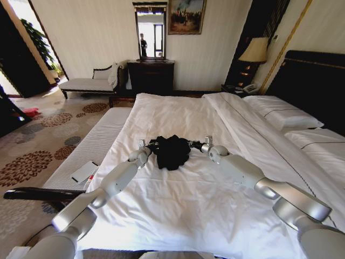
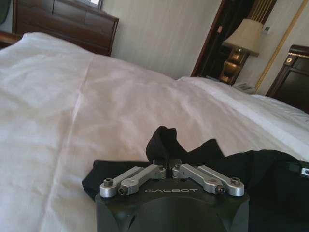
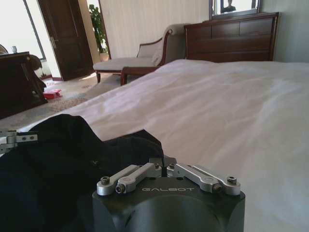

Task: Fold the clothes on the bed.

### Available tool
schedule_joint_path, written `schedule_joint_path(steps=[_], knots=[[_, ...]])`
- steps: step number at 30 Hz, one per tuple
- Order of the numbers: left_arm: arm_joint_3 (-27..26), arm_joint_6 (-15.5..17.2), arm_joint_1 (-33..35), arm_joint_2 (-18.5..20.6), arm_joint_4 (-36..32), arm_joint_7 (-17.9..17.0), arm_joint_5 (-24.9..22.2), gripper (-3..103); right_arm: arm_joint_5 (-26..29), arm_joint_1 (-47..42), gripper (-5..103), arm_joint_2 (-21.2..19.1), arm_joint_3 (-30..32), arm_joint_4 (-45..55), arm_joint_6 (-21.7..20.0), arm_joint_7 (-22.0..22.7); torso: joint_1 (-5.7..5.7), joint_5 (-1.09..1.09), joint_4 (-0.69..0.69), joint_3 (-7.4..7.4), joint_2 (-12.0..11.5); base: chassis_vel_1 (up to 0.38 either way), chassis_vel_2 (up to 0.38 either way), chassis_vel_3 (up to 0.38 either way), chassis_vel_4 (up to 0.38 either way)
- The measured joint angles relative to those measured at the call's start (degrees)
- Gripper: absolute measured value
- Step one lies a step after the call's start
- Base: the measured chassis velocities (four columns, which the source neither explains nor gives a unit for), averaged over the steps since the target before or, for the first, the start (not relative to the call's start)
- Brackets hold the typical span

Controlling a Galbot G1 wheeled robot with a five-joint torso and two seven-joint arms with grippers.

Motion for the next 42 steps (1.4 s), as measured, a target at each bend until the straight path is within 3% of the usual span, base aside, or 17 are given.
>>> schedule_joint_path(steps=[8, 14, 19, 20, 23, 24, 28, 33, 36, 38, 42], knots=[[-1.18, 0.79, 0.39, 6.96, -15.39, -2.69, -1.25, 1, 0.45, -5.49, 0, -4.12, 7.61, 13.82, -1.68, 3.27, -0.01, 0.0, -0.01, 0.0, 0.0, 0.0, 0.0, 0.0, 0.0], [-2.13, 1.6, 0.07, 11.66, -22.85, -3.79, -3.17, 1, 0.67, -9.32, 0, -7.74, 12.68, 20.32, -2.75, 4.78, 0.0, 0.01, -0.02, -0.01, 0.0, 0.0, 0.0, 0.0, 0.0], [-4.76, 2.44, 0.34, 20.88, -33.35, -4.59, -4.42, 1, 1.9, -13.26, 0, -13.76, 20.4, 28.7, -3.68, 6.82, -0.01, 0.0, 0.0, -0.01, 0.0, 0.0, 0.0, 0.0, 0.0], [-4.76, 2.44, 0.34, 20.88, -33.35, -4.59, -4.42, 1, 1.9, -13.26, 0, -13.76, 20.4, 28.7, -3.68, 6.82, -0.01, 0.0, 0.0, -0.01, 0.0, 0.0, 0.0, 0.0, 0.0], [-8.24, 3.06, 1.49, 26.5, -40.6, -5.15, -6.57, 1, 2.67, -15.18, 0, -17.41, 25.44, 33.46, -4.24, 7.79, -0.01, 0.0, 0.01, -0.01, 0.0, 0.0, 0.0, 0.0, 0.0], [-8.24, 3.06, 1.49, 26.5, -40.6, -5.15, -6.57, 1, 2.67, -15.18, 0, -17.41, 25.44, 33.46, -4.24, 7.79, -0.01, 0.0, 0.01, -0.01, 0.0, 0.0, 0.0, 0.0, 0.0], [-14.18, 3.74, 3.56, 32.71, -48.74, -5.51, -10.31, 1, 4.79, -20.26, 0, -23.77, 34.09, 42.25, -4.77, 8.08, -0.01, 0.01, -0.01, -0.01, 0.01, 0.0, 0.0, 0.0, 0.0], [-18.51, 3.78, 6.5, 36.89, -54.4, -4.68, -11.38, 1, 6.35, -25.53, 0, -28.66, 42.08, 48.56, -5.07, 8.1, -0.02, 0.0, -0.02, -0.02, 0.01, 0.0, 0.0, 0.0, 0.0], [-22.78, 3.51, 9.51, 41.94, -60.85, -4.37, -13.04, 1, 9.62, -32.59, 0, -33.12, 52.43, 54.41, -5.43, 8.72, -0.03, 0.01, -0.02, -0.02, 0.01, 0.0, 0.0, 0.0, 0.0], [-24.24, 3.29, 10.12, 43.36, -62.65, -4.47, -13.42, 1, 10.84, -33.77, 0, -34.41, 54.61, 56.07, -5.57, 9.28, -0.03, 0.0, -0.02, -0.03, 0.01, 0.0, 0.0, 0.0, 0.0], [-32.13, 3.04, 13.31, 46.43, -67.36, -5.47, -15.89, 1, 14.71, -34.99, 0, -36.34, 60.24, 60.46, -7.13, 12.56, -0.02, 0.01, 0.0, -0.01, 0.01, 0.0, 0.0, 0.0, 0.0]])
